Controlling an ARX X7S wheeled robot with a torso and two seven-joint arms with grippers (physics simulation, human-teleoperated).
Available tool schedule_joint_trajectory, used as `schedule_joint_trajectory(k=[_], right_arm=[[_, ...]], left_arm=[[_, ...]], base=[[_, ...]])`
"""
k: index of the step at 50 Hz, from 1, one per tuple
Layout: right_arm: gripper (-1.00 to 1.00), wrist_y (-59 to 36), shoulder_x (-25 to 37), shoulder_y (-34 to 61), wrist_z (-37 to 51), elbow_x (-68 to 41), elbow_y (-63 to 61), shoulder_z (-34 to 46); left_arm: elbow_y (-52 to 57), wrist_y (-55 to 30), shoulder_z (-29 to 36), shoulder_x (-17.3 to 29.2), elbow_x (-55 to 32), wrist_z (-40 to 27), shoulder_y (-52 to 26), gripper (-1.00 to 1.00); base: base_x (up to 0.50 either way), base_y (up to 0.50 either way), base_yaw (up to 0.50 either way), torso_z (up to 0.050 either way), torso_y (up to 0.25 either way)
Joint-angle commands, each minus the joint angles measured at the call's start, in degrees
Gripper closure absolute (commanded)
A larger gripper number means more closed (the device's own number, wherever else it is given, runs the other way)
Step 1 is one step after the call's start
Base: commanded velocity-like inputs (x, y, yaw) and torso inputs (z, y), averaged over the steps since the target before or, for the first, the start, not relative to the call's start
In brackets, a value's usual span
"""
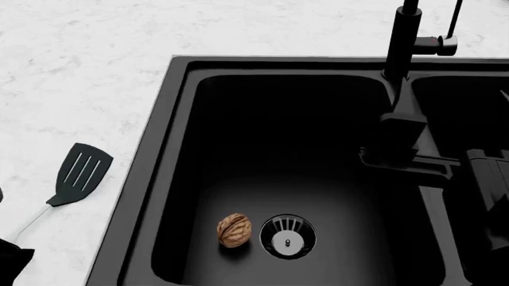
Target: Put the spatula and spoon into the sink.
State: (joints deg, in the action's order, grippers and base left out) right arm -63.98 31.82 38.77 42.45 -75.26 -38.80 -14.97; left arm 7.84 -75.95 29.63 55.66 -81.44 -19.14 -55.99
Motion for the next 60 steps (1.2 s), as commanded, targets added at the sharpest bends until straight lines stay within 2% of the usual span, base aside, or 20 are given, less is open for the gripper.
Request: schedule_joint_trajectory(k=[1, 2, 13, 17, 23, 28, 31, 36, 41, 44, 47, 51, 56, 58, 60], right_arm=[[-1.00, 0.0, -0.8, -0.8, -1.4, 0.7, -0.6, -1.7], [-1.00, 0.1, -0.8, -0.7, -1.3, 0.8, -0.5, -1.7], [-1.00, 1.1, -1.0, -1.6, -2.3, 1.8, 0.1, -1.5], [-1.00, 1.1, -0.9, -1.3, -2.0, 1.4, 0.1, -1.3], [-1.00, 1.4, -1.0, -1.4, -1.9, 1.1, -0.1, -1.4], [-1.00, 1.9, -0.9, -1.7, -2.8, 1.6, 0.2, -1.4], [-1.00, 2.3, -1.0, -1.8, -3.4, 2.3, 0.4, -1.1], [-1.00, 2.6, -1.2, -1.3, -3.9, 2.7, 0.9, -0.3], [-1.00, 3.2, -1.2, -1.6, -4.8, 3.7, 1.4, 0.0], [-1.00, 3.8, -1.5, -1.5, -5.6, 4.7, 2.0, 0.6], [-1.00, 3.8, -1.5, -1.4, -5.6, 4.7, 2.1, 0.8], [-1.00, 3.5, -1.3, -1.1, -4.7, 3.8, 1.5, 0.6], [-1.00, 3.3, -1.3, -0.8, -4.2, 3.3, 1.5, 0.8], [-1.00, 3.4, -1.5, -0.7, -4.1, 3.3, 1.5, 1.0], [-1.00, 3.4, -1.5, -0.7, -4.0, 3.3, 1.5, 1.1]], left_arm=[[-0.4, -2.6, 4.9, -0.5, 4.8, 2.6, 4.7, -1.00], [-0.1, -2.5, 5.5, -0.4, 5.9, 2.4, 4.5, 1.00], [2.6, 2.6, 7.0, 0.3, 12.9, 3.8, 3.1, 1.00], [4.0, 5.7, 6.0, 0.3, 16.3, 3.2, 0.3, 1.00], [6.7, 6.4, 3.5, -1.2, 18.5, 3.2, -9.7, 1.00], [6.2, 3.4, 1.7, -5.6, 17.8, 3.2, -21.7, 1.00], [6.0, 2.1, 2.7, -8.0, 17.8, 4.1, -25.4, 1.00], [4.4, 4.5, 10.4, -12.7, 24.7, 8.4, -28.9, 1.00], [3.9, 14.7, 31.0, -15.6, 43.5, 19.5, -34.0, 1.00], [1.4, 18.1, 37.3, -19.3, 48.5, 22.4, -34.9, 1.00], [-0.7, 21.8, 41.0, -22.1, 52.0, 24.2, -35.5, 1.00], [-5.0, 26.2, 51.4, -26.4, 60.9, 27.5, -37.8, 1.00], [-7.2, 31.6, 58.4, -29.8, 66.8, 28.8, -37.6, 1.00], [-7.9, 30.2, 59.2, -32.2, 67.1, 28.3, -36.6, 1.00], [-8.9, 32.3, 62.0, -34.2, 69.6, 28.3, -36.3, 1.00]], base=[[0.00, 0.00, 0.00, 0.000, 0.000], [0.00, 0.00, 0.00, 0.000, 0.000], [0.00, 0.00, 0.00, -0.002, 0.000], [0.00, 0.00, 0.00, 0.000, 0.000], [0.00, 0.00, 0.00, 0.000, 0.000], [0.00, 0.00, 0.00, 0.000, 0.000], [0.00, 0.00, 0.00, 0.000, 0.000], [0.00, 0.00, 0.00, 0.000, 0.000], [0.00, 0.00, 0.00, 0.000, 0.000], [0.00, 0.00, 0.00, 0.000, 0.000], [0.00, 0.00, 0.00, 0.000, 0.000], [0.00, 0.00, 0.00, 0.000, 0.000], [0.00, 0.00, 0.00, 0.000, 0.000], [0.00, 0.00, 0.00, 0.000, 0.000], [0.00, 0.00, 0.00, 0.000, 0.000]])
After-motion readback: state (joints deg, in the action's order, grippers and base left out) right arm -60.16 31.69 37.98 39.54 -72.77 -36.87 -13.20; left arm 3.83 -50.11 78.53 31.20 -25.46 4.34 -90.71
